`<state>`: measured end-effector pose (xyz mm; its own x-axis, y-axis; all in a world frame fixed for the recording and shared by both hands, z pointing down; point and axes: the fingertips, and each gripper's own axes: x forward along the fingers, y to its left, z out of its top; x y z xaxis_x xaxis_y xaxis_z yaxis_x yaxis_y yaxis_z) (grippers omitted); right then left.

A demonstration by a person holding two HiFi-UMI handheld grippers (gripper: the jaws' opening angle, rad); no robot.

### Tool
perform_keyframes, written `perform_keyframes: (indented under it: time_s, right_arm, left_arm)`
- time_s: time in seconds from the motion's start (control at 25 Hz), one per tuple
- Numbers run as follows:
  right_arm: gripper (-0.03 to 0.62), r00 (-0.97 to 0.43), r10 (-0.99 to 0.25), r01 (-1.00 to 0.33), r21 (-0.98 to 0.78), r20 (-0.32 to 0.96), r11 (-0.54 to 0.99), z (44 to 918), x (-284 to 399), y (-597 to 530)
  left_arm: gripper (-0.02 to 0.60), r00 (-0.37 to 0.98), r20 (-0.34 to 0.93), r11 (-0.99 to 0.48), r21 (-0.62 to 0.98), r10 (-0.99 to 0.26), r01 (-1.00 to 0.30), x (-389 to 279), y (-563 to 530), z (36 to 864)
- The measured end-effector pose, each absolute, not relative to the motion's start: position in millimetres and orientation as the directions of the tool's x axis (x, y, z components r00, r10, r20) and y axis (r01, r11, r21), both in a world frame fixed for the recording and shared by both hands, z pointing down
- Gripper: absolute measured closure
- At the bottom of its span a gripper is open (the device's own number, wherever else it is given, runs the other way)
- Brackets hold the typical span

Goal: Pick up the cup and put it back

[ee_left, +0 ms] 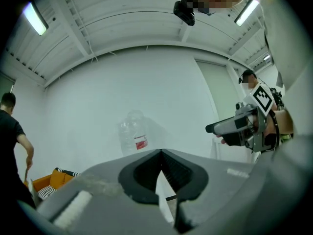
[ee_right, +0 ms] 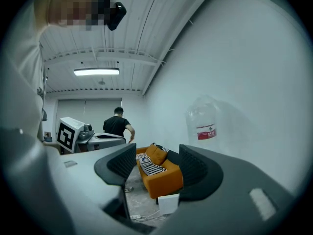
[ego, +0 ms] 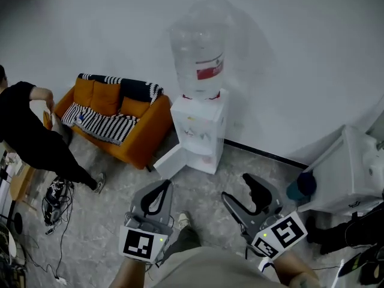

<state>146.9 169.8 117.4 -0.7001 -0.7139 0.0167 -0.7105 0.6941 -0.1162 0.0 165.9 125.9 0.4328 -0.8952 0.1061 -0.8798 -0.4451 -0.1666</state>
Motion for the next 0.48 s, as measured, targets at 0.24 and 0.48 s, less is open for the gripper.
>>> perform_keyframes:
  time_s: [0.24,0.48]
  right_arm:
    - [0.316,-0.669,-0.741,-0.741,-0.103,0.046,0.663,112,88,87]
    - [0.316,-0.617,-0.783,-0.786,-0.112,0.081,0.608,120,45,8]
  left_arm:
    - [0.579,0.476,0.120,-0.489,-0.150,-0.871,-0.859,-55,77,119]
    - [0.579,0.519,0.152,-0.539,-0.142,-0.841,-0.830,-103,-6,128]
